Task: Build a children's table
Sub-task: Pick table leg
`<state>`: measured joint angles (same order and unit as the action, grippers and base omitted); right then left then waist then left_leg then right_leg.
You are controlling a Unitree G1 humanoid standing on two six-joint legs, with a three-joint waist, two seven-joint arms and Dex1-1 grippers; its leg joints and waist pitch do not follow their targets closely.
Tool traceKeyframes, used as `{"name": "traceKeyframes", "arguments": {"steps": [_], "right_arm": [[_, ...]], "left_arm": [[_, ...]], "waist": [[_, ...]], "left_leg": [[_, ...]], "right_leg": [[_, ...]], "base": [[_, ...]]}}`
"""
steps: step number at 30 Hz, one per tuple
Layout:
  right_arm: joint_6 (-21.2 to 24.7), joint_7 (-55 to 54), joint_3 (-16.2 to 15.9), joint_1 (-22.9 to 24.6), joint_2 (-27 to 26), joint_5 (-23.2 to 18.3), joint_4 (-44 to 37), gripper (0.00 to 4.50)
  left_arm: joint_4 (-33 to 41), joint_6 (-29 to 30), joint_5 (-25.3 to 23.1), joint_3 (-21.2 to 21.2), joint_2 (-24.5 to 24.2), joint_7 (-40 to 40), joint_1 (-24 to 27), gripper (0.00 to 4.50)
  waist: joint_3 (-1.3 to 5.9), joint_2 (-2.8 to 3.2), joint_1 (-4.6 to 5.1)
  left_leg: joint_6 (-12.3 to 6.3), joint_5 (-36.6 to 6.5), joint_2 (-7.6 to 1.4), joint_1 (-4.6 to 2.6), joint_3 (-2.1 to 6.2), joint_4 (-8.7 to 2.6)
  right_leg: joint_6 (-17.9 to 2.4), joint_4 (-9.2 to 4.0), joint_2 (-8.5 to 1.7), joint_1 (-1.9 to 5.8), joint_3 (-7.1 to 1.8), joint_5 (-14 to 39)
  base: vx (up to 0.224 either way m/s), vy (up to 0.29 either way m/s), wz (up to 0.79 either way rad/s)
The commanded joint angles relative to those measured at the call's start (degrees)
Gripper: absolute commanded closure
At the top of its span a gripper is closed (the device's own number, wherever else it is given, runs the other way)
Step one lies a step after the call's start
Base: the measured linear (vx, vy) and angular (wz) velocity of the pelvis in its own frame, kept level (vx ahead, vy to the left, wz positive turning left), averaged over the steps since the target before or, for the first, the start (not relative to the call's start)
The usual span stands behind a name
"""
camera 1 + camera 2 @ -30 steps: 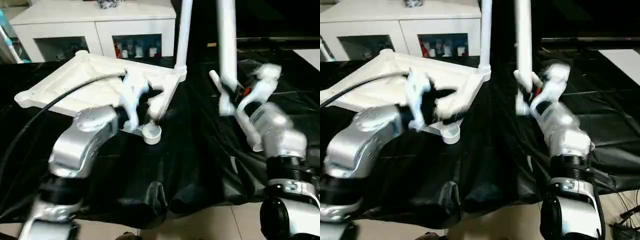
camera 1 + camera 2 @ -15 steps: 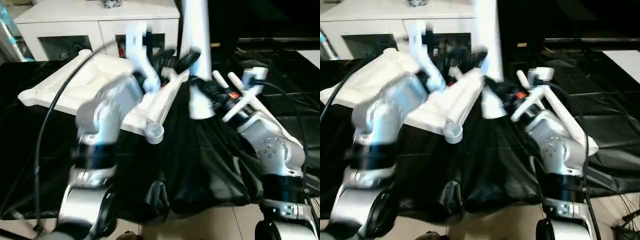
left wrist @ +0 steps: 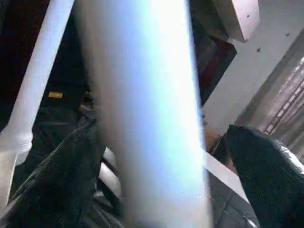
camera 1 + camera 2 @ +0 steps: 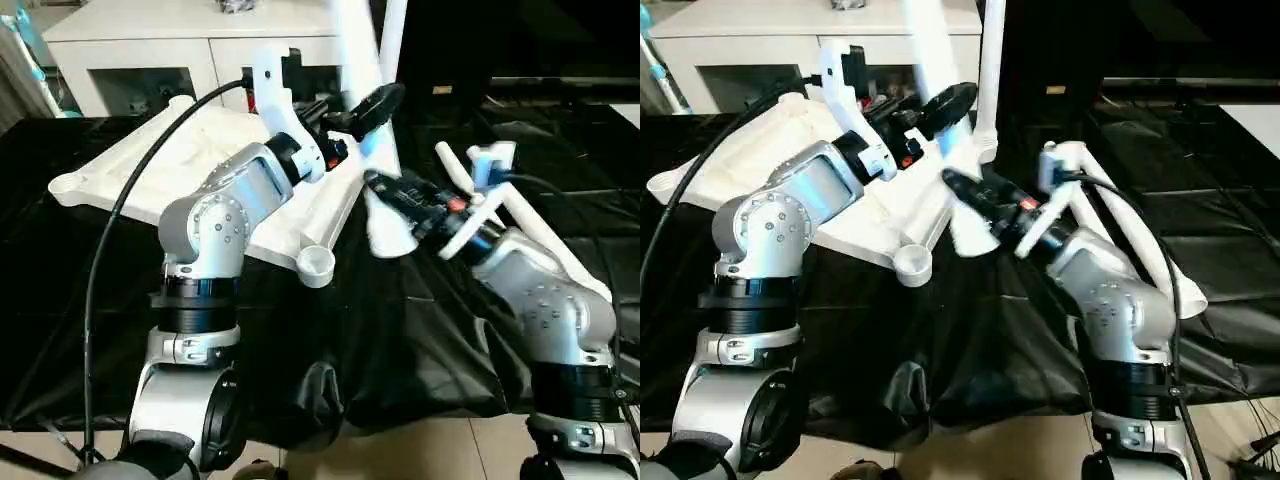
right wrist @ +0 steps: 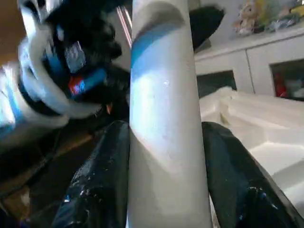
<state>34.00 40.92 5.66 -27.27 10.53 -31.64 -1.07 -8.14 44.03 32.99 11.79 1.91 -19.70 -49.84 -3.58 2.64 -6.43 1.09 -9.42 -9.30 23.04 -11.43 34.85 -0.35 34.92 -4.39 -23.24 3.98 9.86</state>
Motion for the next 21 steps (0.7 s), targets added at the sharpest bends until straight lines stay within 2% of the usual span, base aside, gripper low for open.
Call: {"name": "traceKeyframes", "arguments": {"steps": [1, 2, 3, 5, 7, 9, 18, 19, 21], "right_arm": [[-2.31, -1.03, -1.71, -0.18, 0.41, 2.31, -1.68, 2.65], [-4.42, -1.76, -3.44, -0.03, 0.67, 4.91, -1.66, 2.65], [-4.42, -1.76, -3.44, -0.03, 0.67, 4.91, -1.66, 2.65], [-7.31, -3.47, -5.78, 0.31, 0.48, 8.44, -1.77, 2.65], [-7.78, -4.06, -6.13, 0.38, 0.1, 9.02, -1.83, 2.65], [-8.15, -4.62, -6.72, 0.47, -0.23, 9.77, -1.9, 2.65], [-11.13, -6.16, -8.56, 0.25, -0.63, 12.36, -0.72, 2.65], [-11.39, -6.37, -8.58, 0.17, -0.68, 12.65, -0.64, 2.65], [-11.76, -6.72, -8.62, 0.02, -0.66, 13.06, -0.53, 2.65]], "left_arm": [[-0.41, 1.45, 0.81, 0.75, 0.29, 1.33, -0.75, 0.49], [-0.44, 1.48, 0.57, 0.92, 0.34, 2.01, -0.66, 0.49], [-0.44, 1.48, 0.57, 0.92, 0.34, 2.01, -0.66, 0.63], [-0.76, 0.65, 0.04, 1.37, 0.47, 3.7, -0.64, 0.81], [-1.11, 0.15, 0.18, 2.0, 0.7, 4.61, -0.83, 0.83], [-1.29, -0.14, 0.17, 2.3, 0.67, 5.22, -0.94, 1.15], [-1.01, 0.79, 1.33, 3.07, 0.73, 6.49, -1.13, 1.78], [-0.99, 0.87, 1.51, 3.11, 0.76, 6.68, -1.16, 1.92], [-0.84, 0.95, 1.55, 3.04, 0.76, 7.0, -1.17, 2.09]], "waist": [[4.53, -1.01, -0.02], [4.52, -1.02, 0.0], [4.52, -0.97, 0.01], [4.49, -0.9, 0.03], [4.45, -0.99, 0.11], [4.44, -0.94, 0.15], [4.43, -0.89, 0.19], [4.39, -0.64, 0.17], [4.41, -0.55, 0.22]], "left_leg": [[-1.91, -10.45, -3.43, -1.34, 2.15, -3.81], [-1.9, -10.56, -3.44, -1.37, 2.14, -3.8], [-1.79, -10.84, -3.47, -1.39, 2.2, -3.83], [-1.76, -10.92, -3.4, -1.39, 2.19, -3.86], [-1.8, -11.44, -3.37, -1.4, 2.19, -3.88], [-1.98, -11.75, -3.44, -1.39, 2.26, -3.94], [-1.87, -12.32, -3.49, -1.44, 2.26, -4.01], [-1.9, -12.56, -3.49, -1.48, 2.3, -4.02], [-1.73, -12.89, -3.5, -1.5, 2.34, -4.07]], "right_leg": [[-8.64, -4.91, -4.39, 2.54, -2.51, 17.43], [-8.63, -4.95, -4.4, 2.5, -2.51, 17.42], [-8.35, -4.97, -4.36, 2.5, -2.49, 17.64], [-8.01, -5.0, -4.29, 2.47, -2.52, 17.77], [-7.89, -5.06, -4.28, 2.49, -2.52, 18.01], [-7.94, -5.07, -4.28, 2.49, -2.54, 18.09], [-8.15, -5.01, -4.27, 2.45, -2.6, 17.61], [-8.19, -5.02, -4.28, 2.42, -2.61, 17.68], [-8.15, -5.04, -4.25, 2.44, -2.6, 17.63]], "base": [[0.0, 0.0, 0.0], [0.0, 0.0, 0.0], [0.0, 0.0, 0.0], [0.0, 0.0, 0.0], [0.0, 0.0, 0.0], [0.0, 0.0, 0.0], [0.0, 0.0, 0.0], [0.0, 0.0, 0.0], [0.0, 0.0, 0.0]]}}
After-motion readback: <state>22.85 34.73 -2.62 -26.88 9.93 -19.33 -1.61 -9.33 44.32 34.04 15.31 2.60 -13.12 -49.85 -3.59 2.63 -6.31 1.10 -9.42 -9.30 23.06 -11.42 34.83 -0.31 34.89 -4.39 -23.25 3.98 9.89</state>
